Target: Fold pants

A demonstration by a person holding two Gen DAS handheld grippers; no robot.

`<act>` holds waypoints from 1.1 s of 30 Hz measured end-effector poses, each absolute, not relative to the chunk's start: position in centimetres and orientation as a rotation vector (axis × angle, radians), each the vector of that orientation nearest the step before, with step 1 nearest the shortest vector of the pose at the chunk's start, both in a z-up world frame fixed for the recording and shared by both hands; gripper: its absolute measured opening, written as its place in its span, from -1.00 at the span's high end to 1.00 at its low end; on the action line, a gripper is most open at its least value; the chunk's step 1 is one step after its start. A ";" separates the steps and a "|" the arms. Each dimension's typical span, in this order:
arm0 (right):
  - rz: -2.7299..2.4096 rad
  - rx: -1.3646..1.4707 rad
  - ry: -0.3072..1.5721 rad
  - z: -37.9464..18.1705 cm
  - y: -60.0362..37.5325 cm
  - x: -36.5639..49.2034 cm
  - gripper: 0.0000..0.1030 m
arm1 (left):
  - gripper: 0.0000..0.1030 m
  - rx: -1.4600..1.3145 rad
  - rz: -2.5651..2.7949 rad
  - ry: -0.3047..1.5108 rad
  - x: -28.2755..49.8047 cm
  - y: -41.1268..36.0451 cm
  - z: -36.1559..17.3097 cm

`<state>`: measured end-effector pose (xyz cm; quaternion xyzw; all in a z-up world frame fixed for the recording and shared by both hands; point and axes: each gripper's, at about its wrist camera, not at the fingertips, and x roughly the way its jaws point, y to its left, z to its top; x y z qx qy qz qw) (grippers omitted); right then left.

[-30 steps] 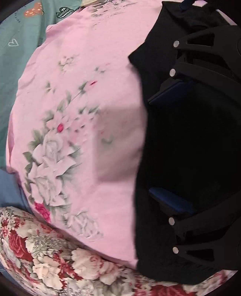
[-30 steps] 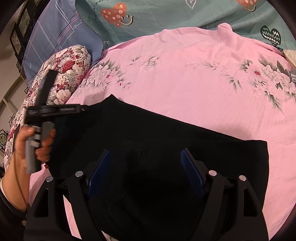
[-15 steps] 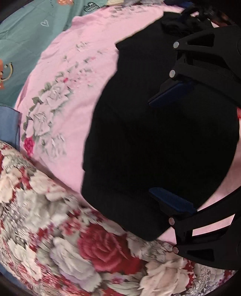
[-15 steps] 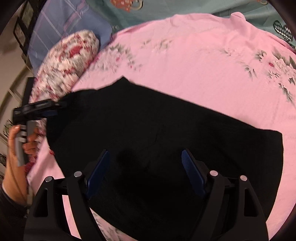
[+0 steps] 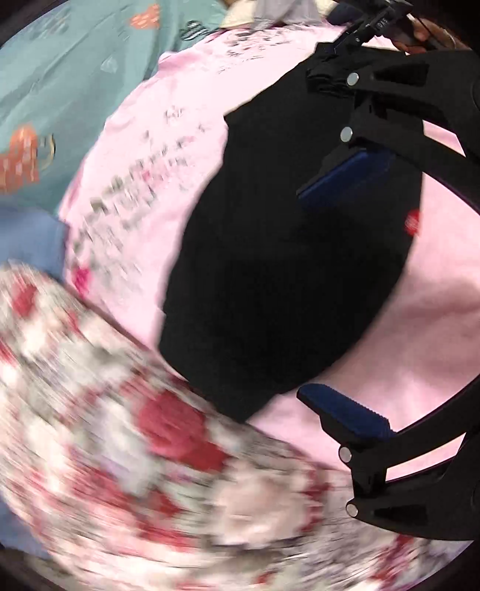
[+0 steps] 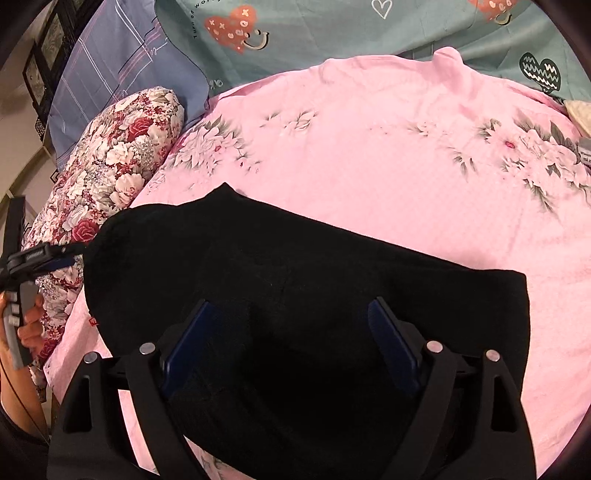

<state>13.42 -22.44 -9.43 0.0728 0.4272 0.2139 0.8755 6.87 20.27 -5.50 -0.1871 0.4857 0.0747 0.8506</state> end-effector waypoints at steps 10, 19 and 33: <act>0.438 0.124 0.880 -9.3 -22.0 13.4 -0.68 | -0.57 -0.465 0.224 1.131 10.6 22.6 -10.2; 0.437 0.104 0.892 -9.5 -21.5 13.5 -0.68 | 0.57 -0.316 0.148 1.135 16.4 20.7 -9.2; 0.432 0.162 0.843 -8.2 -23.0 13.0 -0.68 | 0.53 -0.139 -0.332 0.978 10.0 2.8 1.7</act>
